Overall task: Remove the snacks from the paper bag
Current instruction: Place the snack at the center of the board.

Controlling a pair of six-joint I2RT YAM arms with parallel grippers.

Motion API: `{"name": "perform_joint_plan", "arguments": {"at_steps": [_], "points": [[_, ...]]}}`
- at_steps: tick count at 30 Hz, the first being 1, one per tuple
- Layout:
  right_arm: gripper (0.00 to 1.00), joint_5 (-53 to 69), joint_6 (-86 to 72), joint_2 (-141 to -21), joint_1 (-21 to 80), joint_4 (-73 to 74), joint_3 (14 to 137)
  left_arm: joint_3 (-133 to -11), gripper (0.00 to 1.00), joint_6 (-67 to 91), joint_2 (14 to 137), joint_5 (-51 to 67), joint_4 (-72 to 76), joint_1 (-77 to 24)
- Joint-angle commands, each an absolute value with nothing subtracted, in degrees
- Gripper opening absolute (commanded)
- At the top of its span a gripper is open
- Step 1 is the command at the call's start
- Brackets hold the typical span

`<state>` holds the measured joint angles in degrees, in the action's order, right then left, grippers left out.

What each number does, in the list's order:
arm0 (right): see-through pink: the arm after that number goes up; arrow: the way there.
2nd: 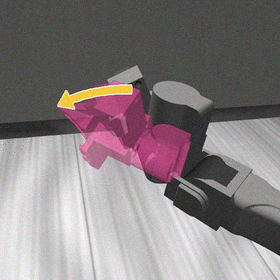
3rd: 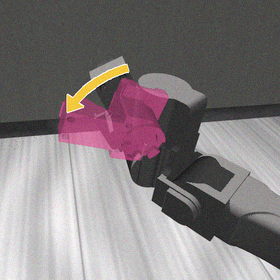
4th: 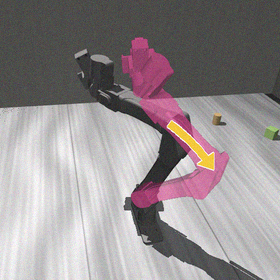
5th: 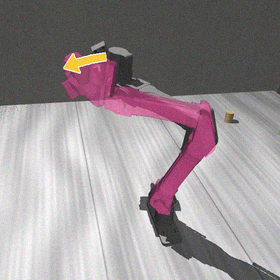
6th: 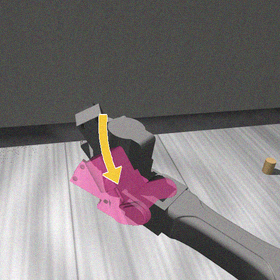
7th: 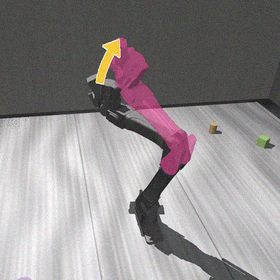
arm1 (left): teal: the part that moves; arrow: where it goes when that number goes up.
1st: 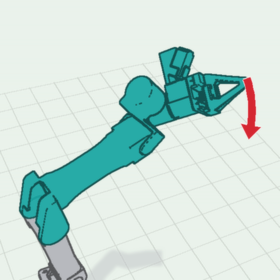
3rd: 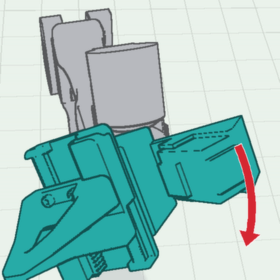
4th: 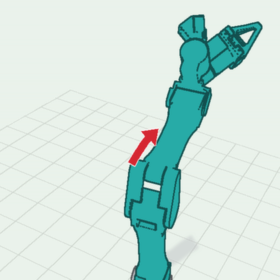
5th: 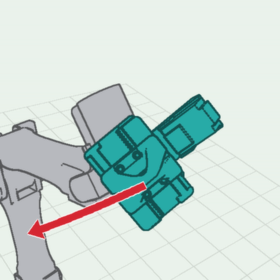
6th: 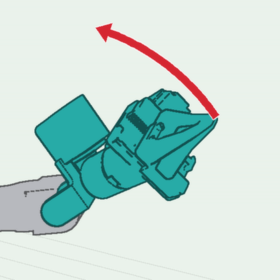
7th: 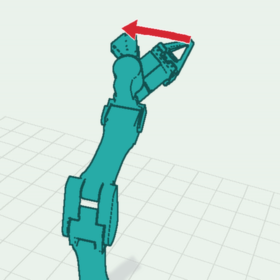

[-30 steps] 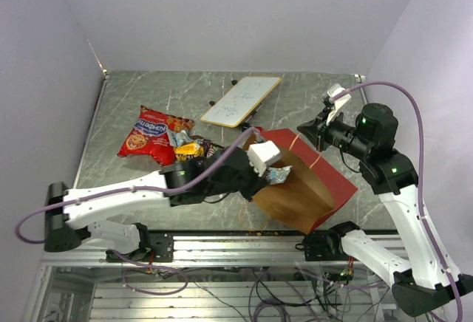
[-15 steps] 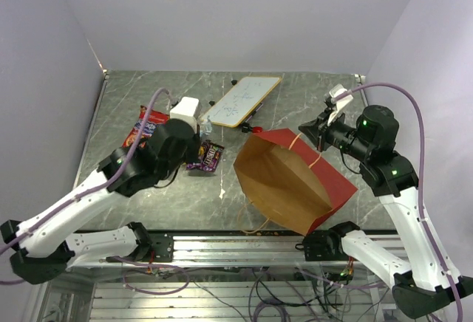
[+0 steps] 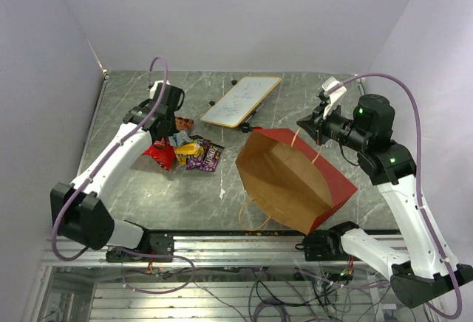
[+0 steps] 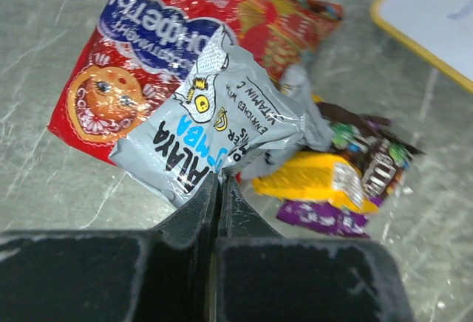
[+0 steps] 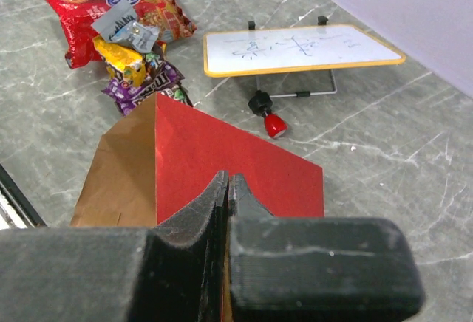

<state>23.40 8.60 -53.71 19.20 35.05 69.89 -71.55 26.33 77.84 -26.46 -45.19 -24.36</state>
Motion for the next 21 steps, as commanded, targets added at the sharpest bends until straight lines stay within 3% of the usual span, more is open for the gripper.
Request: {"name": "perform_joint_plan", "arguments": {"at_steps": [1, 7, 17, 21], "points": [[0.0, 24.2, 11.3, -54.6, 19.3, 36.0, 72.9, -70.6, 0.07, 24.7, 81.2, -21.2, -40.8, -17.4], [0.0, 24.5, 14.1, -55.7, 19.3, 36.7, 74.1, -68.0, 0.08, 26.0, 85.9, -16.7, -39.2, -13.2], [0.0, 25.3, 6.2, -56.5, 19.4, 31.5, 73.8, -67.5, 0.85, 27.1, 79.7, -7.0, -41.8, -11.0], [0.0, 26.8, -1.4, -57.2, 19.4, 26.8, 74.4, -67.4, 0.97, 28.4, 74.7, 1.1, -42.5, -11.1]]}}
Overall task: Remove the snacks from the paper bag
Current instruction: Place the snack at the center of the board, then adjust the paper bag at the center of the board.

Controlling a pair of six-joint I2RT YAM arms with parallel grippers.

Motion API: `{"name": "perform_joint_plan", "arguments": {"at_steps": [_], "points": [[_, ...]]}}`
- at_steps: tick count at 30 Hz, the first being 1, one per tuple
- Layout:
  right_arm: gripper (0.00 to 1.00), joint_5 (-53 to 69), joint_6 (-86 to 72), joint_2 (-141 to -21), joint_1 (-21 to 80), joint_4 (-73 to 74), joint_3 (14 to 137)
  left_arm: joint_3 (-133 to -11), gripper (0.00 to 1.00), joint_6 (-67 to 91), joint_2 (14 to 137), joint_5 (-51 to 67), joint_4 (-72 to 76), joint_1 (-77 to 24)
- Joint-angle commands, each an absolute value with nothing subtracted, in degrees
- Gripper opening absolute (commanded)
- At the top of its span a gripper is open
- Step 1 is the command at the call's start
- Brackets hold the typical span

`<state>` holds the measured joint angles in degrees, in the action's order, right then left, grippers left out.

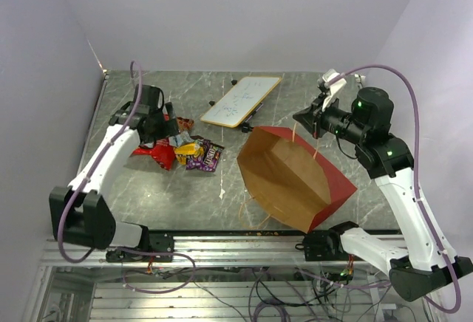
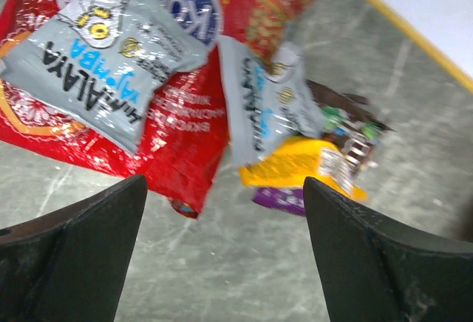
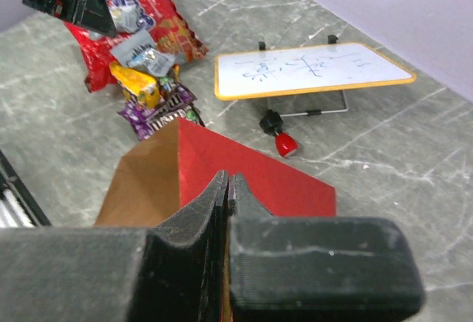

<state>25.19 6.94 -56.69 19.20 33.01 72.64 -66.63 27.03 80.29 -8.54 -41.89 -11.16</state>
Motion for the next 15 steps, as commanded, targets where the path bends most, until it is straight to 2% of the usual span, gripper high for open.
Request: {"name": "perform_joint_plan", "arguments": {"at_steps": [1, 5, 8, 12, 15], "points": [[0.0, 27.1, -3.3, -57.3, 19.3, 25.4, 74.7, -66.9, 0.98, 29.0, 73.6, 2.9, -42.7, -11.1], [0.0, 23.9, -11.0, -57.8, 19.3, 21.5, 76.7, -64.9, 0.96, 30.5, 69.0, 8.6, -43.5, -11.1], [0.0, 16.0, -17.0, -58.6, 19.4, 22.2, 79.1, -65.0, 0.94, 29.8, 66.4, 9.0, -46.1, -11.7], [0.0, -1.2, -26.0, -60.4, 19.3, 30.6, 83.8, -67.0, 0.95, 28.3, 64.5, 7.1, -49.4, -13.5], [0.0, -8.1, -31.7, -61.8, 19.4, 36.7, 87.1, -68.1, 0.96, 27.5, 63.8, 7.3, -50.7, -15.1]]}}
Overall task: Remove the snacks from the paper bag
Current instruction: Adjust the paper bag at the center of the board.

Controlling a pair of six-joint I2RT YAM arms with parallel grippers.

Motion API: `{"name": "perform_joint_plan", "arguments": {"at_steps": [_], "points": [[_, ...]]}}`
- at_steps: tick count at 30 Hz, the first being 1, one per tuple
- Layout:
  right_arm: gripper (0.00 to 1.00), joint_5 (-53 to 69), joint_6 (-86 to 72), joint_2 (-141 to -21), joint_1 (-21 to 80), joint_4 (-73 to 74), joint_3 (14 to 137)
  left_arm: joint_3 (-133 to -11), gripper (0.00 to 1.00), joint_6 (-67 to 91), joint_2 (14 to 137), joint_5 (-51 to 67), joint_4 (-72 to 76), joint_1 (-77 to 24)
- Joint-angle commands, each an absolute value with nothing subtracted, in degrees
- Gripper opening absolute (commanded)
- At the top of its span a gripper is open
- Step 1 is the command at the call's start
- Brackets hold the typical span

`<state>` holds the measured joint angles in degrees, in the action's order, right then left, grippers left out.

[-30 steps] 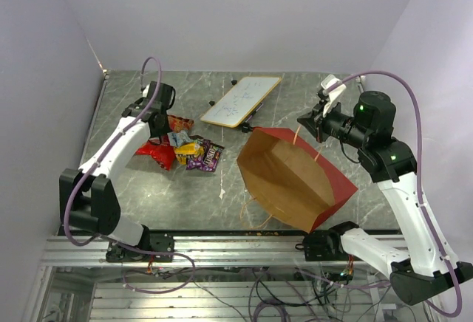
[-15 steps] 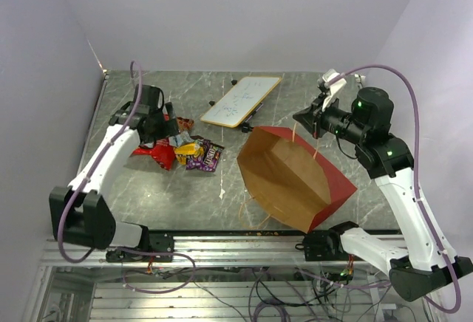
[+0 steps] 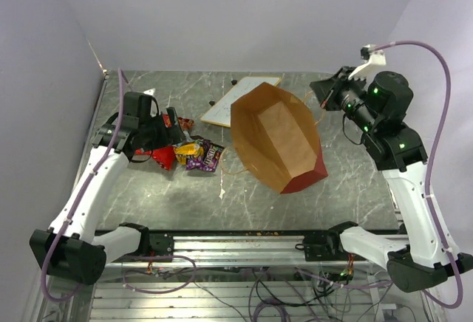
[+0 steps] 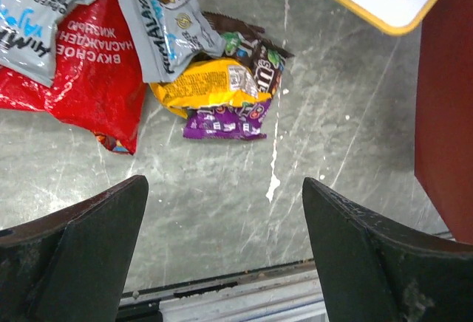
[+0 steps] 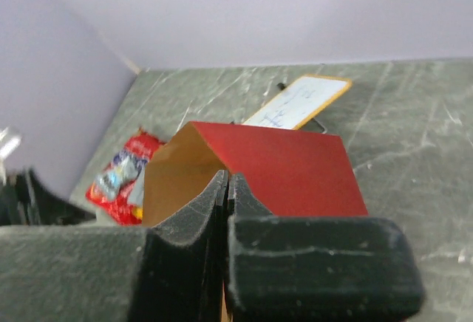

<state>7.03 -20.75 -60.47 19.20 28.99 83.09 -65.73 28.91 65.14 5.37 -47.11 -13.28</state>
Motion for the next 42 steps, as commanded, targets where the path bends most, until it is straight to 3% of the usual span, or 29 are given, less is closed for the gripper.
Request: {"name": "perform_joint_plan", "arguments": {"at_steps": [1, 4, 12, 16, 28, 36, 42], "points": [[0.0, -9.7, -33.4, -62.1, 19.3, 38.8, 87.8, -68.4, 0.96, 27.3, 63.7, 7.5, -51.0, -15.4], [0.0, -11.9, -38.3, -62.4, 19.3, 42.8, 88.6, -69.2, 0.96, 26.9, 63.1, 8.0, -51.3, -16.2], [0.0, 10.2, -53.3, -59.9, 19.3, 33.7, 80.3, -71.0, 0.97, 26.0, 64.3, 9.0, -50.8, -18.2], [0.0, 11.3, -59.6, -57.9, 19.4, 29.1, 76.7, -71.6, 0.97, 25.8, 65.0, 9.4, -50.2, -18.7], [0.0, -16.8, -45.7, -56.0, 19.3, 48.7, 83.8, -71.9, 0.97, 25.8, 66.0, 9.8, -49.1, -18.9], [0.0, -39.6, -28.2, -56.9, 19.3, 53.7, 77.4, -73.2, 0.98, 26.2, 67.7, 10.8, -48.7, -18.9], [0.15, -50.5, -16.1, -60.2, 19.2, 48.9, 76.2, -74.0, 0.98, 27.0, 68.7, 12.1, -48.7, -18.9]]}}
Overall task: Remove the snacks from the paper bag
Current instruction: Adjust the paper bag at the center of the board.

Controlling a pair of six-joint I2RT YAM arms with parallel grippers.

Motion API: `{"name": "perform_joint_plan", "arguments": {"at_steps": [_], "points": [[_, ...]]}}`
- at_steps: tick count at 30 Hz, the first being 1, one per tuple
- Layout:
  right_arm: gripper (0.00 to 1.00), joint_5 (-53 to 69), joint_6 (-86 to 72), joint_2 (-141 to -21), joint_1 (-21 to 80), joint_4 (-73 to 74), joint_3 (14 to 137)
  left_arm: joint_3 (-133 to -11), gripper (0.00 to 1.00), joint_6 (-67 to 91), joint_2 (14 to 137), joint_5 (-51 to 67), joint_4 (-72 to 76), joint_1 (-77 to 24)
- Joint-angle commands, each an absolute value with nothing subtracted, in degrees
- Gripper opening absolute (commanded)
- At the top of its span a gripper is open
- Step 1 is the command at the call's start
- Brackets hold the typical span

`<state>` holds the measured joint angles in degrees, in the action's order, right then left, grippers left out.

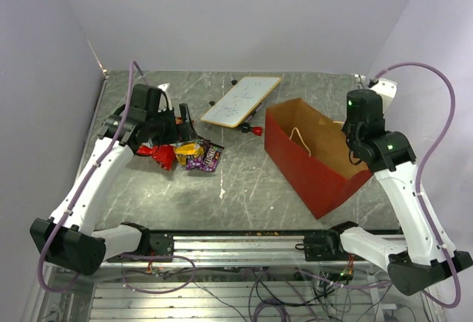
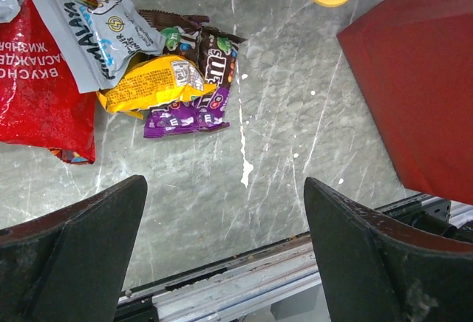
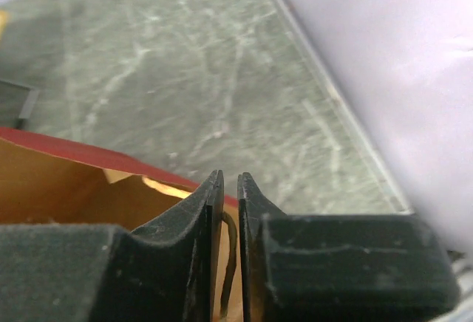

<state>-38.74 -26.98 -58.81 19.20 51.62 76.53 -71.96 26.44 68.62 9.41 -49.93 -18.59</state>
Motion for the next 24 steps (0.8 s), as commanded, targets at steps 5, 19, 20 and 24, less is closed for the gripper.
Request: {"name": "perform_joint_plan", "arguments": {"at_steps": [5, 19, 20, 24], "points": [[0.2, -48.0, -13.0, -62.2, 19.1, 49.6, 80.7, -74.9, 0.98, 27.6, 68.4, 12.8, -49.5, -18.9], [0.66, -29.4, -14.6, -59.4, 19.1, 56.9, 88.5, -76.0, 0.98, 28.7, 65.5, 14.2, -51.3, -18.9], [0.69, -28.9, -15.0, -59.3, 19.1, 57.6, 88.9, -76.1, 0.98, 28.7, 65.4, 14.4, -51.4, -18.9], [0.78, -26.0, -15.8, -58.5, 19.1, 58.8, 90.0, -76.4, 0.99, 29.1, 64.7, 15.3, -51.8, -18.9]]}}
